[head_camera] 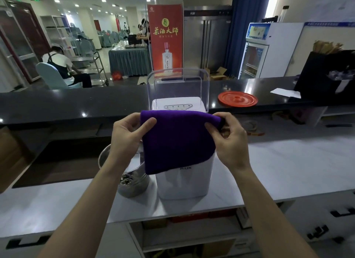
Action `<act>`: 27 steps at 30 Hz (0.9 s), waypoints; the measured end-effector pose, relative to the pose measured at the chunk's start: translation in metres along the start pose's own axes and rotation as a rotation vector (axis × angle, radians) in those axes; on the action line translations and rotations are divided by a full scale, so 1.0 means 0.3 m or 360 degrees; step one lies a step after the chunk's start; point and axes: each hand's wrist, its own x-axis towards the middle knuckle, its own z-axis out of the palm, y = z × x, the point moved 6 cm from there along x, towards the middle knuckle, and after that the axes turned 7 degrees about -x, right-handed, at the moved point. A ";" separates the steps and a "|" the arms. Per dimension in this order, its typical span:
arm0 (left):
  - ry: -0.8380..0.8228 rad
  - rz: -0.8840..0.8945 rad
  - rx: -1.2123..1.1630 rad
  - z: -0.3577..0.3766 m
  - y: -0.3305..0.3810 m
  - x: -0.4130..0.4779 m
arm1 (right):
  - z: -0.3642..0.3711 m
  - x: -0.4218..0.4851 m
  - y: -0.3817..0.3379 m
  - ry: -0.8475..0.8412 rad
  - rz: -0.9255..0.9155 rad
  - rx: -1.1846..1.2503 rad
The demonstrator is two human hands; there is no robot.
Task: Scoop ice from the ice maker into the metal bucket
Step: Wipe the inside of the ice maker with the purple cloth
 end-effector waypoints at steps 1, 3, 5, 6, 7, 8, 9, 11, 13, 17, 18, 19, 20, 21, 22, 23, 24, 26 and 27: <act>-0.0007 -0.0003 -0.0044 0.018 -0.002 -0.005 | -0.001 0.012 0.001 0.0089 -0.0072 -0.0134; -0.0052 -0.0073 -0.0096 0.053 -0.020 -0.004 | 0.011 0.037 0.015 0.0186 -0.0099 -0.0255; -0.0123 -0.0183 -0.0118 0.077 -0.051 0.007 | 0.035 0.066 0.038 0.0113 -0.0002 -0.0191; -0.0139 -0.0211 -0.0075 0.082 -0.065 0.014 | 0.048 0.079 0.054 0.0072 0.0047 -0.0147; -0.0138 -0.0217 0.0013 0.085 -0.082 0.026 | 0.059 0.094 0.069 0.0060 0.0077 -0.0122; -0.0126 -0.0212 0.0117 0.088 -0.096 0.038 | 0.067 0.108 0.086 0.0072 0.0096 -0.0123; -0.0099 -0.0199 0.0208 0.088 -0.113 0.053 | 0.075 0.124 0.099 0.0094 0.0103 -0.0125; -0.0052 -0.0138 0.0322 0.086 -0.138 0.079 | 0.096 0.145 0.114 0.0138 0.0087 -0.0057; -0.0034 -0.0045 0.0468 0.080 -0.172 0.109 | 0.131 0.160 0.138 0.0090 0.0096 0.0068; -0.0038 0.0179 0.0946 0.074 -0.226 0.149 | 0.215 0.175 0.196 -0.0153 -0.0144 -0.0191; -0.0035 0.0177 0.0974 0.073 -0.236 0.152 | 0.227 0.181 0.208 -0.0187 -0.0194 -0.0217; -0.0041 0.0156 0.0986 0.069 -0.246 0.156 | 0.234 0.184 0.218 -0.0215 -0.0211 -0.0221; -0.0052 0.0130 0.1002 0.065 -0.259 0.160 | 0.241 0.188 0.228 -0.0251 -0.0210 -0.0241; -0.0059 0.0105 0.1017 0.058 -0.271 0.162 | 0.246 0.189 0.228 -0.0307 -0.0208 -0.0277; -0.0057 0.0080 0.1051 0.047 -0.283 0.166 | 0.256 0.191 0.234 -0.0367 -0.0208 -0.0333; -0.0048 0.0065 0.1128 0.035 -0.294 0.171 | 0.267 0.192 0.241 -0.0439 -0.0201 -0.0404; -0.0045 0.0050 0.1259 0.021 -0.306 0.178 | 0.284 0.190 0.254 -0.0531 -0.0179 -0.0493; -0.0082 -0.0024 0.1488 0.002 -0.330 0.187 | 0.324 0.177 0.283 -0.0791 -0.0103 -0.0678; -0.0110 -0.0076 0.1544 -0.004 -0.338 0.190 | 0.340 0.169 0.290 -0.0919 -0.0067 -0.0766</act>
